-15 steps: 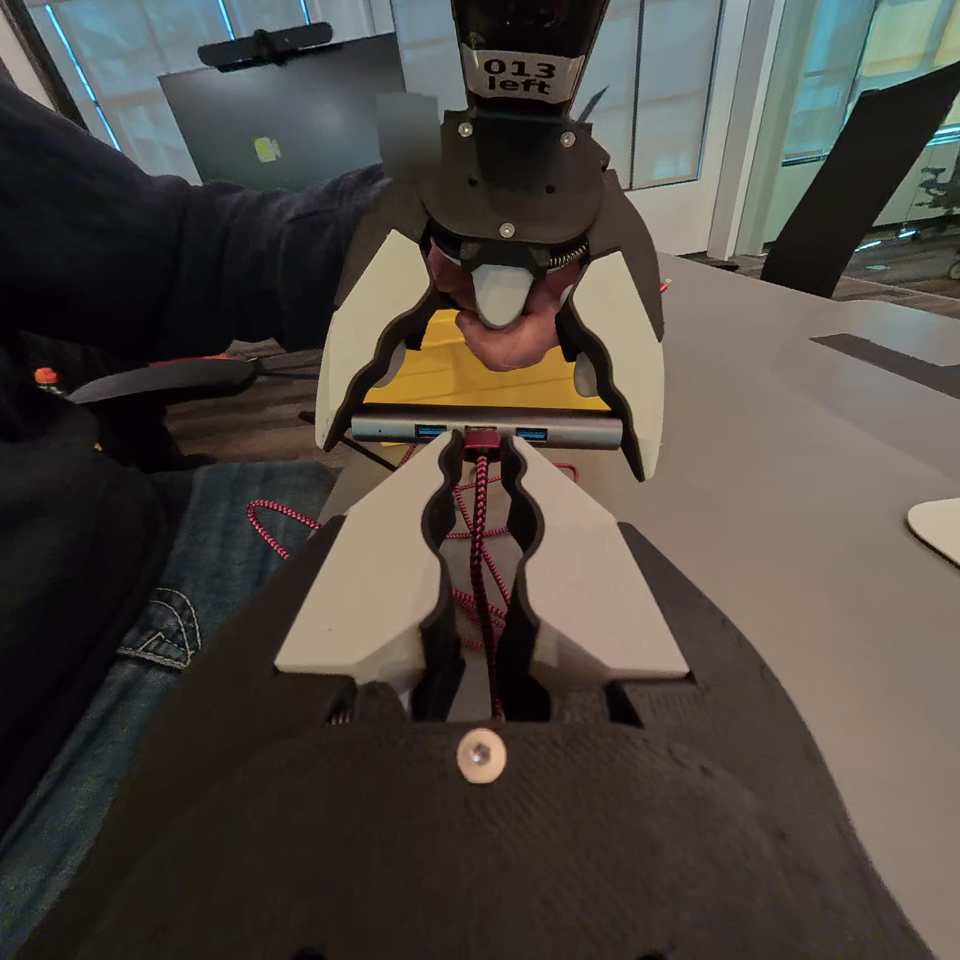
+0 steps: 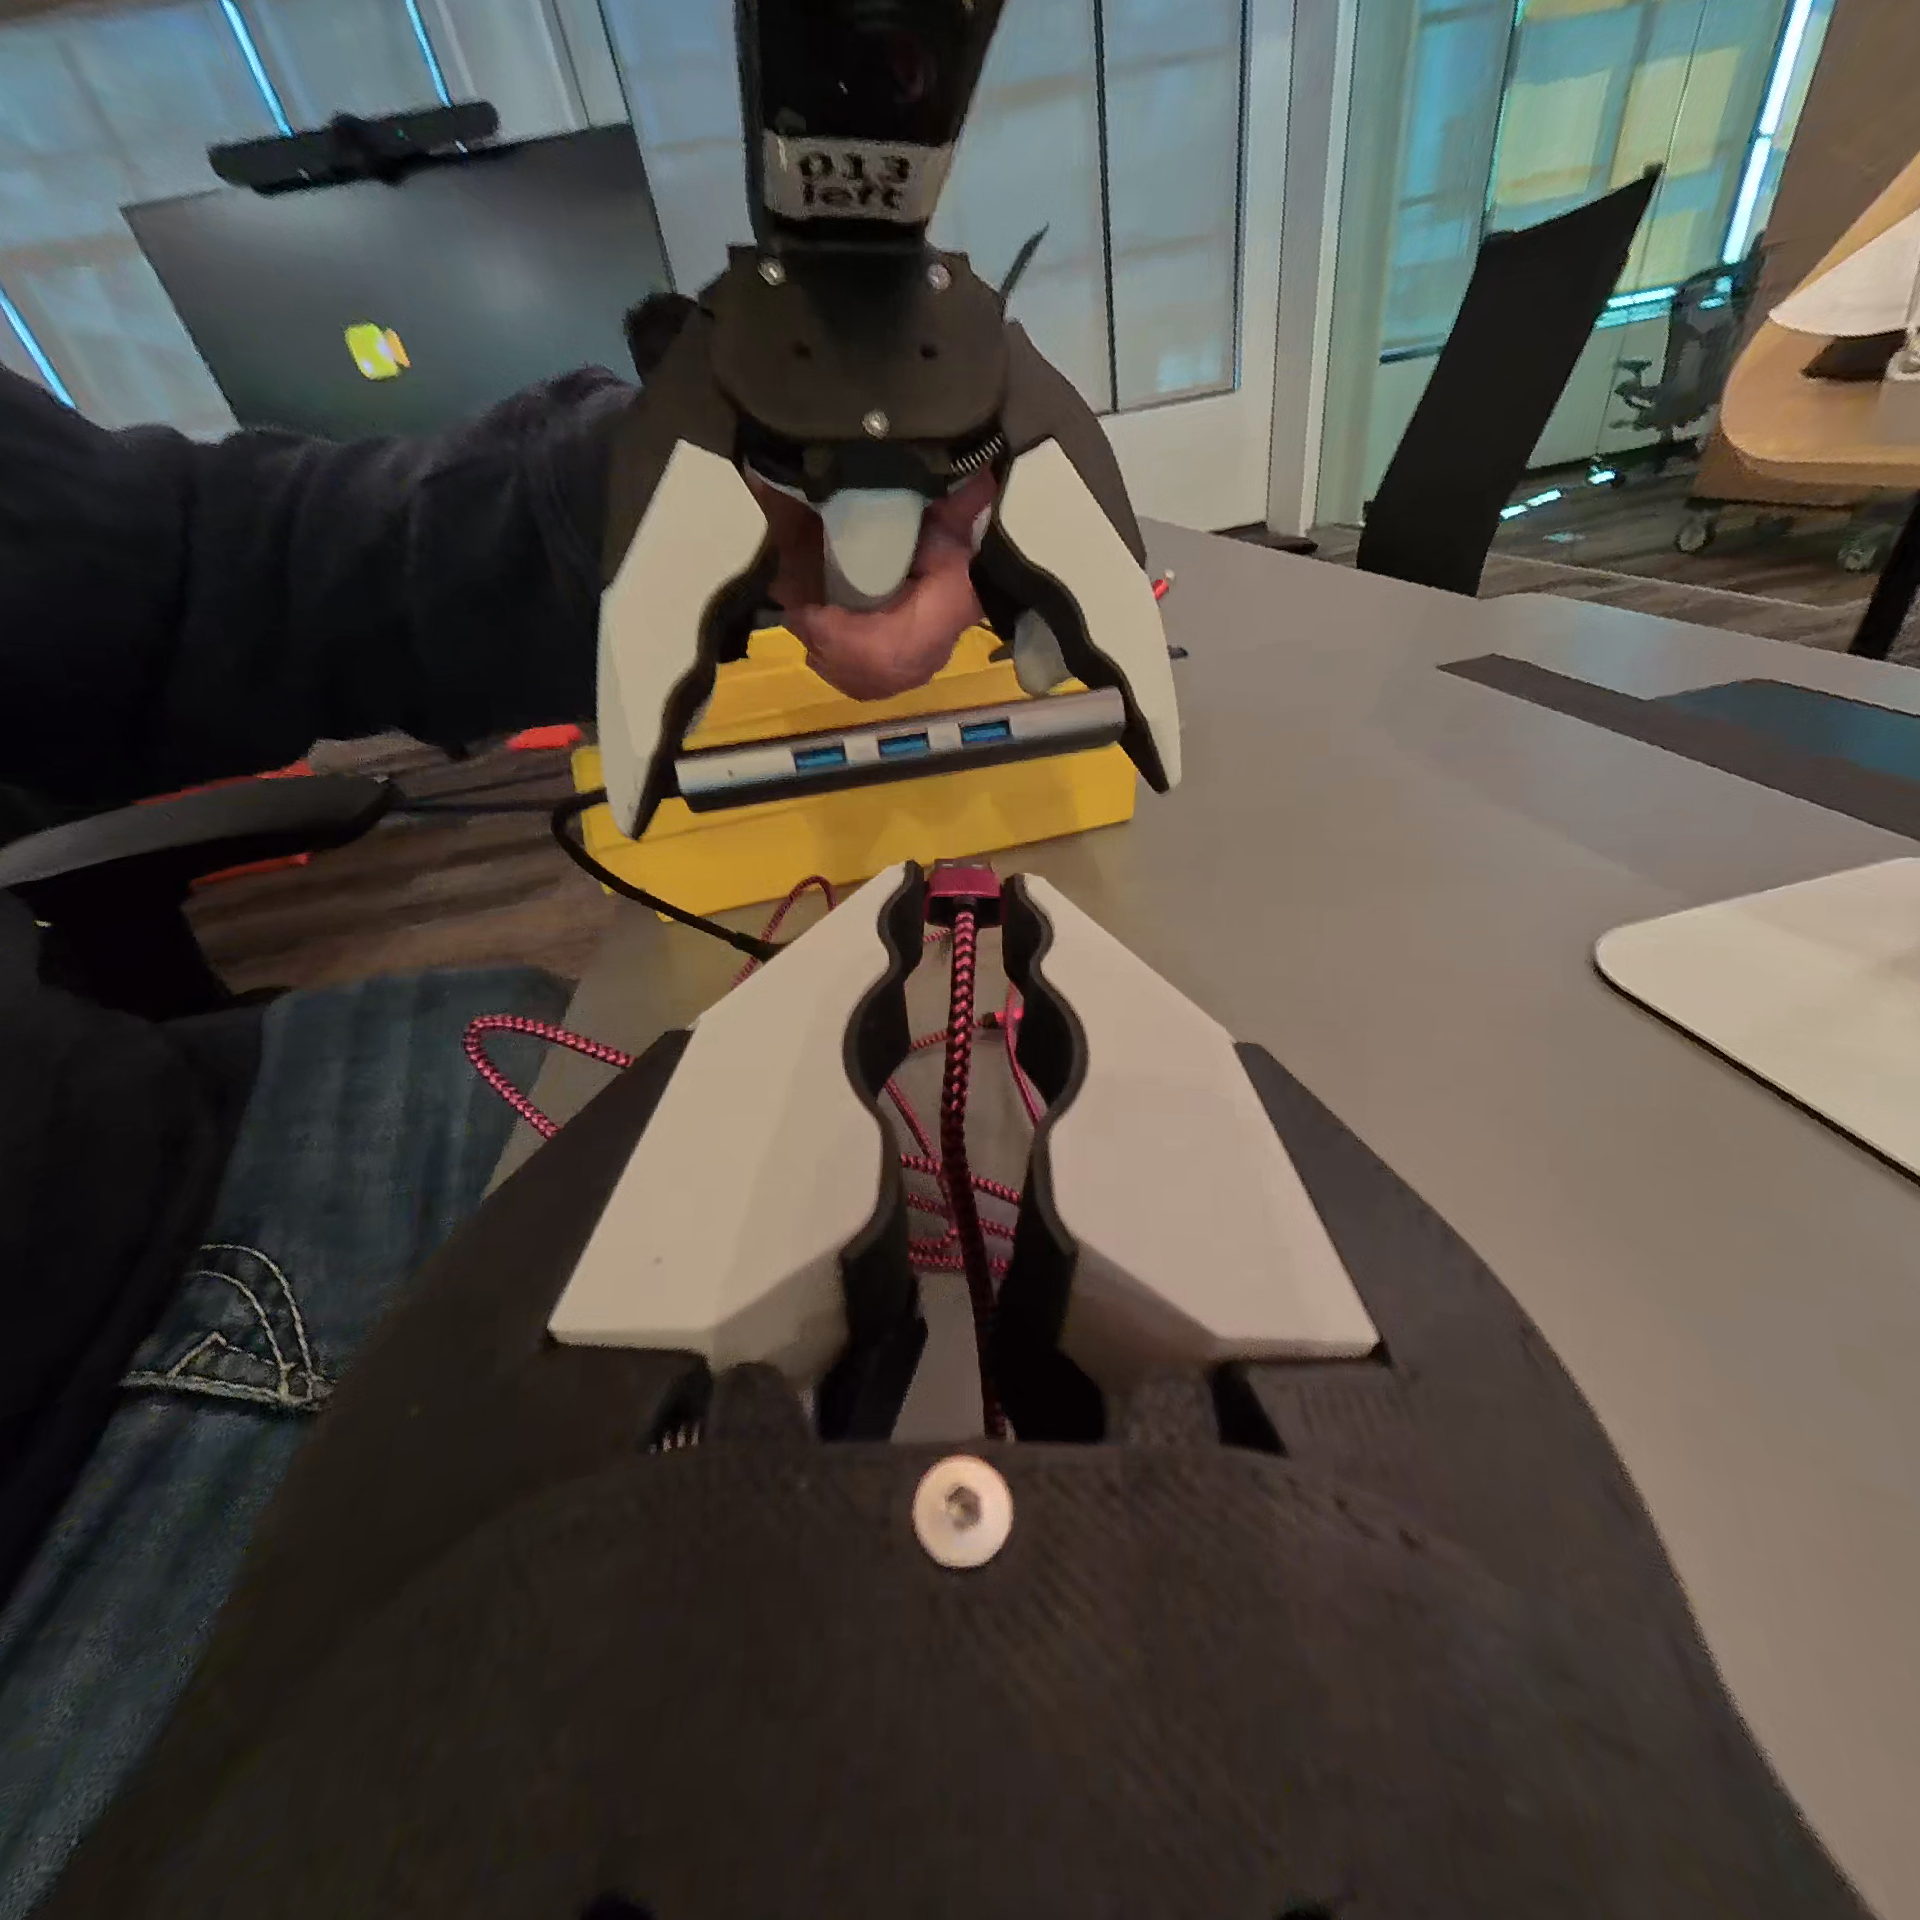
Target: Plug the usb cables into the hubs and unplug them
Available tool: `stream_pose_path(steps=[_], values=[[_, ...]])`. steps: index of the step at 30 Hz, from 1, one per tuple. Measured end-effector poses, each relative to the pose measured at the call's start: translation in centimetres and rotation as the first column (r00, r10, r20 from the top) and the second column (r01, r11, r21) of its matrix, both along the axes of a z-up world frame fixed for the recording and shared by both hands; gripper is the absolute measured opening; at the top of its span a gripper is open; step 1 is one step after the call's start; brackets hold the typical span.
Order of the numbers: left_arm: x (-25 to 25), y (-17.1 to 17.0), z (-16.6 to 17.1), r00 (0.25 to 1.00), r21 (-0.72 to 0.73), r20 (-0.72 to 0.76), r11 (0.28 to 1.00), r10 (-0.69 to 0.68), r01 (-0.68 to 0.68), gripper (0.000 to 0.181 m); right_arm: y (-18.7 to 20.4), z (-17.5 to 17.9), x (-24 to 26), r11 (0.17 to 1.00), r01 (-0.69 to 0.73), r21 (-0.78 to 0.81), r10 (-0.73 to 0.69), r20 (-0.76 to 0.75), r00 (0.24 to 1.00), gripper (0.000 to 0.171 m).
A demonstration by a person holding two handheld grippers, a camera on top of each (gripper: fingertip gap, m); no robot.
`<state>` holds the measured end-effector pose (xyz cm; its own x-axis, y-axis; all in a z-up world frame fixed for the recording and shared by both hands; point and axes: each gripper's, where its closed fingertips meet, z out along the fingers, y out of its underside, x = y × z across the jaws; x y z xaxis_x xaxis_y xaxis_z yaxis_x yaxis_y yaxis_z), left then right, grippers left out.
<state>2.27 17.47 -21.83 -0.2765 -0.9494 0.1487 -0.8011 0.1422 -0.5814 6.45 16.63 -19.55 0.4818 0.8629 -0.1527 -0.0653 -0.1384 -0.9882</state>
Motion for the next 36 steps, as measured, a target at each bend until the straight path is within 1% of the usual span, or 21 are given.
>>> stream_pose_path(steps=[3, 6, 9, 12, 14, 17, 20, 23, 26, 29, 31, 33, 35, 36], values=[[-0.1, 0.3, 0.8, 0.999, 0.012, 0.046, 1.000, 0.022, -0.022, 0.133, 0.5, -0.8, 0.6, 0.998, 0.042, -0.040, -0.040, 0.031, 0.999, 0.013], [-0.5, 1.2, 2.0, 0.994, 0.017, 0.094, 0.998, 0.061, -0.063, 0.133, 0.8, -2.6, 0.6, 0.995, 0.073, -0.068, -0.063, 0.143, 0.988, 0.013], [-1.4, 2.0, 2.9, 0.986, 0.004, 0.132, 0.995, 0.101, -0.102, 0.133, 0.6, -3.7, 0.0, 0.993, 0.060, -0.097, -0.039, 0.209, 0.977, 0.013], [-2.4, 2.4, 3.0, 0.985, 0.045, 0.126, 0.992, 0.115, -0.121, 0.133, 0.5, -5.2, -0.4, 0.986, 0.056, -0.158, -0.012, 0.264, 0.964, 0.013], [-2.9, 2.2, 3.1, 0.984, 0.035, 0.136, 0.992, 0.116, -0.122, 0.133, 0.3, -5.2, -0.7, 0.985, 0.044, -0.167, 0.001, 0.263, 0.965, 0.014], [-3.8, 2.4, 2.4, 0.986, 0.061, 0.112, 0.990, 0.123, -0.130, 0.133, -0.1, -5.4, -1.3, 0.986, 0.034, -0.165, 0.026, 0.348, 0.937, 0.029], [-4.3, 2.2, 2.3, 0.987, 0.058, 0.111, 0.990, 0.120, -0.127, 0.133, -0.6, -6.3, -2.1, 0.982, -0.004, -0.188, 0.091, 0.461, 0.883, 0.051], [-4.4, 1.9, 2.5, 0.986, 0.056, 0.127, 0.992, 0.109, -0.117, 0.133, -1.4, -7.9, -3.2, 0.950, -0.064, -0.305, 0.223, 0.521, 0.824, 0.078], [-4.4, 1.7, 2.7, 0.984, 0.056, 0.146, 0.992, 0.102, -0.112, 0.133, -1.4, -8.5, -4.5, 0.951, -0.109, -0.289, 0.265, 0.582, 0.769, 0.088], [-4.5, 1.6, 2.9, 0.981, 0.055, 0.165, 0.992, 0.100, -0.110, 0.134, -0.8, -9.1, -6.1, 0.948, -0.150, -0.279, 0.295, 0.604, 0.740, 0.088], [-4.4, 1.5, 3.5, 0.978, 0.048, 0.186, 0.993, 0.100, -0.111, 0.133, -0.3, -10.3, -6.8, 0.942, -0.146, -0.301, 0.312, 0.635, 0.706, 0.086], [-4.5, 1.4, 4.2, 0.975, 0.056, 0.201, 0.992, 0.096, -0.109, 0.133, 0.3, -11.4, -7.2, 0.942, -0.140, -0.304, 0.316, 0.668, 0.673, 0.079], [-4.8, 1.5, 5.2, 0.971, 0.069, 0.219, 0.992, 0.093, -0.110, 0.133, 0.7, -12.8, -7.0, 0.947, -0.119, -0.300, 0.305, 0.714, 0.630, 0.067], [-5.0, 1.5, 5.8, 0.969, 0.073, 0.229, 0.991, 0.093, -0.113, 0.133, 0.9, -13.0, -7.1, 0.951, -0.111, -0.290, 0.292, 0.719, 0.631, 0.062]])
